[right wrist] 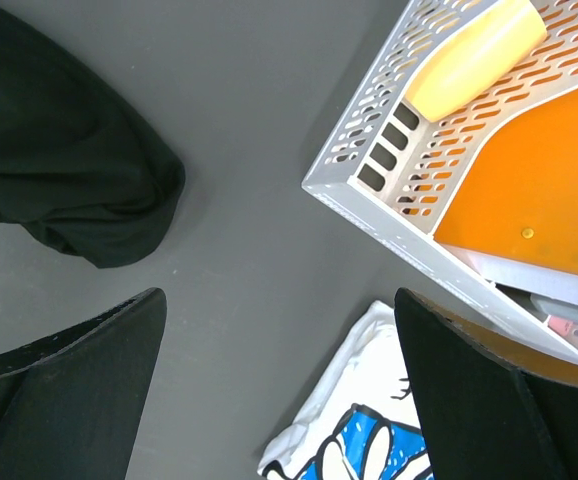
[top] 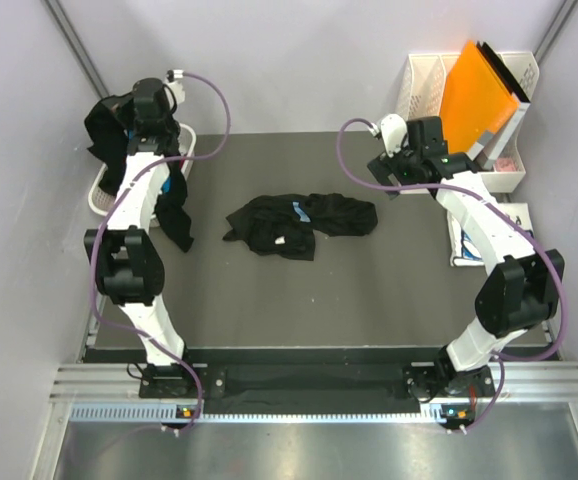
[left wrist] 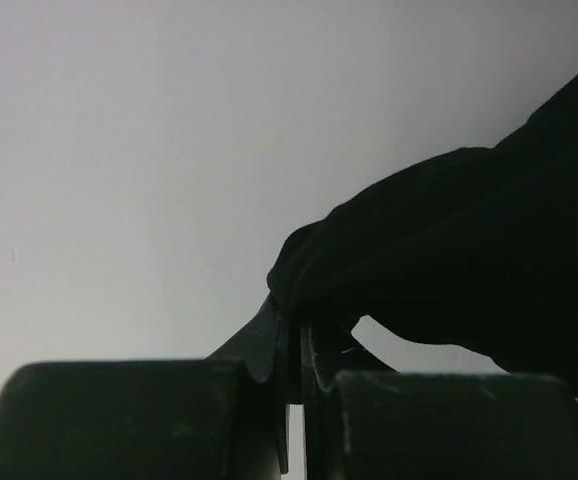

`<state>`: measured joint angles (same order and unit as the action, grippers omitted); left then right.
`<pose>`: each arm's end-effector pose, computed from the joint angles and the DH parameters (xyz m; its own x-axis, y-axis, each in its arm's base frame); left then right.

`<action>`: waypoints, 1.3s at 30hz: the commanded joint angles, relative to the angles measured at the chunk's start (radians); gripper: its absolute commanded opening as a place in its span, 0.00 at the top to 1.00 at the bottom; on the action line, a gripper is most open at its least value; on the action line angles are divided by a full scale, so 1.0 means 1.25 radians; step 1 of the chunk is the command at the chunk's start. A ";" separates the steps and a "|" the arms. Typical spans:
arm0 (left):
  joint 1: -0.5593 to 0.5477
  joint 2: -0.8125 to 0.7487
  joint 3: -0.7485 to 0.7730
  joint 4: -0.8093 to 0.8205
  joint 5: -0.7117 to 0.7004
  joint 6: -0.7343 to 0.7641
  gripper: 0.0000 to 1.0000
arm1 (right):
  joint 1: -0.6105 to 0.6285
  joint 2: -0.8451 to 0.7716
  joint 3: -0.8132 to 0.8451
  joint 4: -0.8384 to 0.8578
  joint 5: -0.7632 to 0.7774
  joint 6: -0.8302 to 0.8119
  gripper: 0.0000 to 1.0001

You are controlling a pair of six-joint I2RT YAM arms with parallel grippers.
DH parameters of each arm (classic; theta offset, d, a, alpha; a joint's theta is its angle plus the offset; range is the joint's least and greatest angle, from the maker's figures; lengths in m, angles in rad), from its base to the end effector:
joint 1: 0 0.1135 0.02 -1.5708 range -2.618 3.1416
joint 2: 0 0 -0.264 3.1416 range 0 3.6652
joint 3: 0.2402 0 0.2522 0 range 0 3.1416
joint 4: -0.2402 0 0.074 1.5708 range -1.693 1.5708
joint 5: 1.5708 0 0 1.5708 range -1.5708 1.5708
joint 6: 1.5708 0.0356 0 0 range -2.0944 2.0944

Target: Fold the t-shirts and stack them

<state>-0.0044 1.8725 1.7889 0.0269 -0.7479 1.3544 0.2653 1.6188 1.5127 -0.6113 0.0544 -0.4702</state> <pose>0.4476 0.0222 0.3992 -0.6722 0.7190 -0.1767 -0.0897 0.1578 0.9834 0.3529 0.0939 0.3389 -0.4649 -0.5951 -0.6556 -0.4856 0.7905 -0.3733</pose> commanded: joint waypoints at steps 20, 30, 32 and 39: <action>-0.062 0.043 0.166 -0.364 -0.158 -0.177 0.01 | -0.004 -0.037 0.049 0.002 -0.030 0.018 0.00; -0.026 0.208 0.370 -0.751 -0.142 -0.439 0.02 | -0.004 -0.038 0.042 -0.002 -0.040 0.024 0.00; -0.024 0.183 0.291 -0.701 -0.132 -0.453 0.01 | -0.002 -0.041 0.040 -0.002 -0.039 0.023 0.00; -0.004 0.256 0.281 -0.819 -0.047 -0.605 0.04 | -0.004 -0.035 0.056 -0.009 -0.062 0.026 0.00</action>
<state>-0.0208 2.1757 2.1368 -0.9203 -0.8627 0.7368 0.2653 1.6146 1.5269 -0.6220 0.0132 -0.4587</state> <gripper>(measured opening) 0.969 0.996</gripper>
